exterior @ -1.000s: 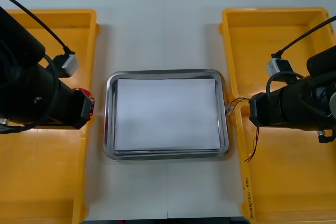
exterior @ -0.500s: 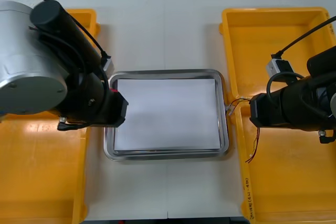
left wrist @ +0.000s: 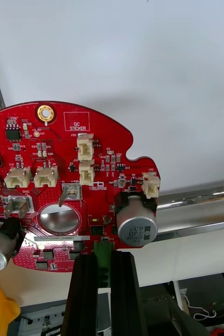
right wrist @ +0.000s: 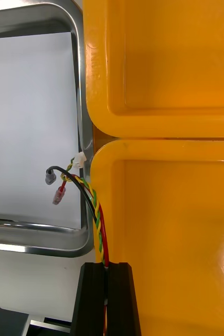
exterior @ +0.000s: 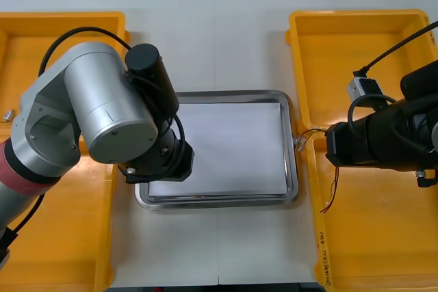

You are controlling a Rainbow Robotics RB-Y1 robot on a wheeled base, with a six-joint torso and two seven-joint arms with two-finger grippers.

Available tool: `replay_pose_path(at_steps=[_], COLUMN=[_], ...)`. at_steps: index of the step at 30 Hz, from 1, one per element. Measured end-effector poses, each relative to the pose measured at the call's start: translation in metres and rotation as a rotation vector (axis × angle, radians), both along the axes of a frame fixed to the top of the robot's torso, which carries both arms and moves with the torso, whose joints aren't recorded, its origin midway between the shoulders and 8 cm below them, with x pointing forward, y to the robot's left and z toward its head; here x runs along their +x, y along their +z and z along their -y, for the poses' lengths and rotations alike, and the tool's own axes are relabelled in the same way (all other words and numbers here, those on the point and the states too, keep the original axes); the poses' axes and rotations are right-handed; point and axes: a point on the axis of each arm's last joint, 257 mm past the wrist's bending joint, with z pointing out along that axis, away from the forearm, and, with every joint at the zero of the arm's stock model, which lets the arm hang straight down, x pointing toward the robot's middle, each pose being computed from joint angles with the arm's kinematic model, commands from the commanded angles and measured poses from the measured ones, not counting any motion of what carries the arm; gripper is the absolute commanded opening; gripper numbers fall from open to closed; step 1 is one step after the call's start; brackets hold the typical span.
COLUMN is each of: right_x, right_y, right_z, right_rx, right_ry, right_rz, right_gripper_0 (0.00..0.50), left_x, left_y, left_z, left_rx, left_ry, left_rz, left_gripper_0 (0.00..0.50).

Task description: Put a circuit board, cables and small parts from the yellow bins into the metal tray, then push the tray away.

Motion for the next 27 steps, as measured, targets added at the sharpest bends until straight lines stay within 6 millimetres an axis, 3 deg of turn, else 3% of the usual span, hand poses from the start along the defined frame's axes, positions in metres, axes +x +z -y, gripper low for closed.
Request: replay_pose_path(at_steps=[27], right_x=[-0.001], right_y=[0.0], right_z=[-0.001], right_rx=[0.002], right_ry=[0.004], right_rz=[-0.002], right_gripper_0=[0.0], left_x=[0.003], left_y=[-0.042], left_z=[0.023], left_rx=[0.02], left_ry=[0.009], left_rz=[-0.039], left_gripper_0=[0.0])
